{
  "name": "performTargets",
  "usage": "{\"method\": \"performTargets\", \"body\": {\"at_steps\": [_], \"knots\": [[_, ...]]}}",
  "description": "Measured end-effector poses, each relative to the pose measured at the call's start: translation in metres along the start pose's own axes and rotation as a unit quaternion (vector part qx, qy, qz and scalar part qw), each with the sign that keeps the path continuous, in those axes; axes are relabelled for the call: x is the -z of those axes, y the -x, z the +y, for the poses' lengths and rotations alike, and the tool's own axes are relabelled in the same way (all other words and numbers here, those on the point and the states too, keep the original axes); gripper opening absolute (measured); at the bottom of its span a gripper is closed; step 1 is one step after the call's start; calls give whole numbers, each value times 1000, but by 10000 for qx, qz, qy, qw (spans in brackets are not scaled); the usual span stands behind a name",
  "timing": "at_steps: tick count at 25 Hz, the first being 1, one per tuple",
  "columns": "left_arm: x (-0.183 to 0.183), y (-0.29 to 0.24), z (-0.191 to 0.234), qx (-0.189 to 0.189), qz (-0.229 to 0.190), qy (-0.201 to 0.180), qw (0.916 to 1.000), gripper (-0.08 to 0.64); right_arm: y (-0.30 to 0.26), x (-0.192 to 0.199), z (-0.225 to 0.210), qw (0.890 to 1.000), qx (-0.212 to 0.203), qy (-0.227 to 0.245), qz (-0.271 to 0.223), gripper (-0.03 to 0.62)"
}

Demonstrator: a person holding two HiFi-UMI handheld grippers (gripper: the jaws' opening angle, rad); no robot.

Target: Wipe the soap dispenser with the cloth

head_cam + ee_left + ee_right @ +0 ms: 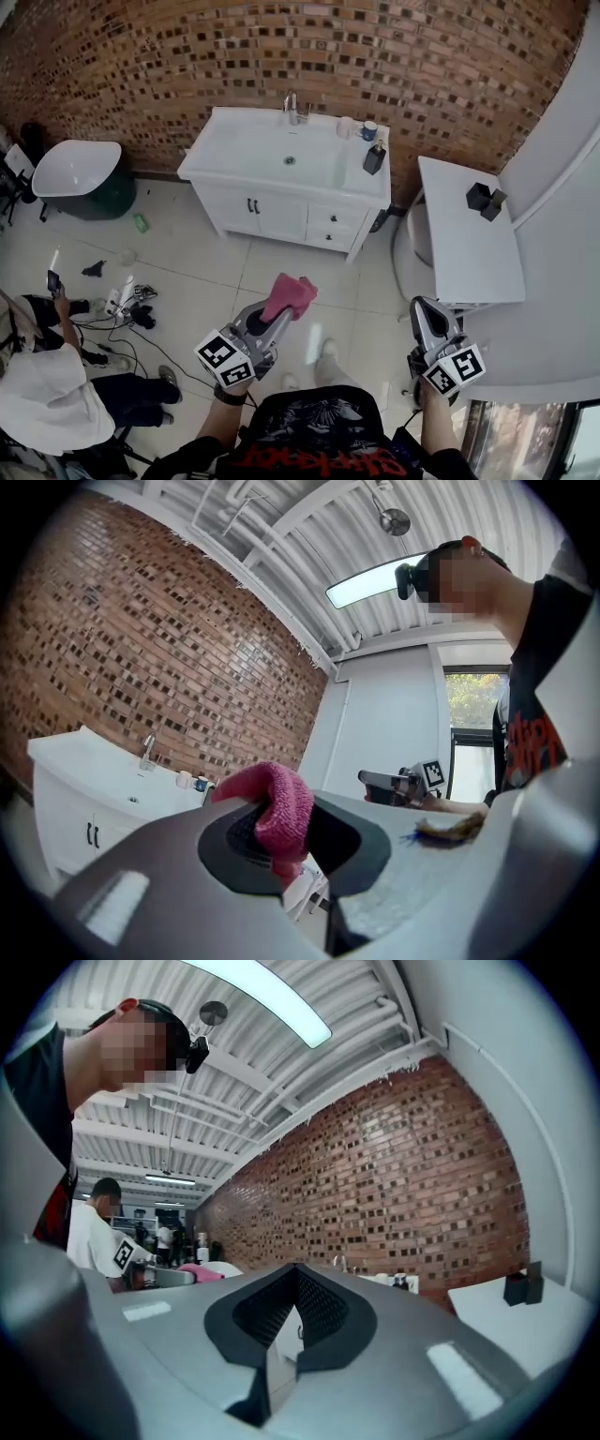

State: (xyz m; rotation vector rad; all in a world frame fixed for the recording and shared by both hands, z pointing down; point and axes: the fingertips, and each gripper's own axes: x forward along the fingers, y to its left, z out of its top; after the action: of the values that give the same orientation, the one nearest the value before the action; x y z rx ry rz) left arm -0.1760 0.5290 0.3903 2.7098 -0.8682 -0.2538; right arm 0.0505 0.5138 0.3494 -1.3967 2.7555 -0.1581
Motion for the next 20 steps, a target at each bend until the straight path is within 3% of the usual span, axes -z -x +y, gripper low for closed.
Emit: {"method": "performTargets", "body": {"at_steps": [3, 6, 8, 15, 20], "knots": [[-7, -31, 16, -139, -13, 32, 9999, 51, -27, 3, -23, 9986, -379, -67, 371, 0], [-18, -71, 28, -98, -49, 10, 9999, 51, -48, 0, -52, 9963, -515, 391, 566, 2], [-22, -95, 37, -114, 33, -25, 9999, 51, -57, 3, -72, 9948, -483, 634, 628, 2], [-18, -181, 54, -92, 175, -65, 9998, 51, -82, 17, -143, 9942, -382, 621, 793, 2], [-15, -207, 82, -33, 246, -120, 9996, 51, -121, 20, -178, 9950, -75, 689, 717, 2]]}}
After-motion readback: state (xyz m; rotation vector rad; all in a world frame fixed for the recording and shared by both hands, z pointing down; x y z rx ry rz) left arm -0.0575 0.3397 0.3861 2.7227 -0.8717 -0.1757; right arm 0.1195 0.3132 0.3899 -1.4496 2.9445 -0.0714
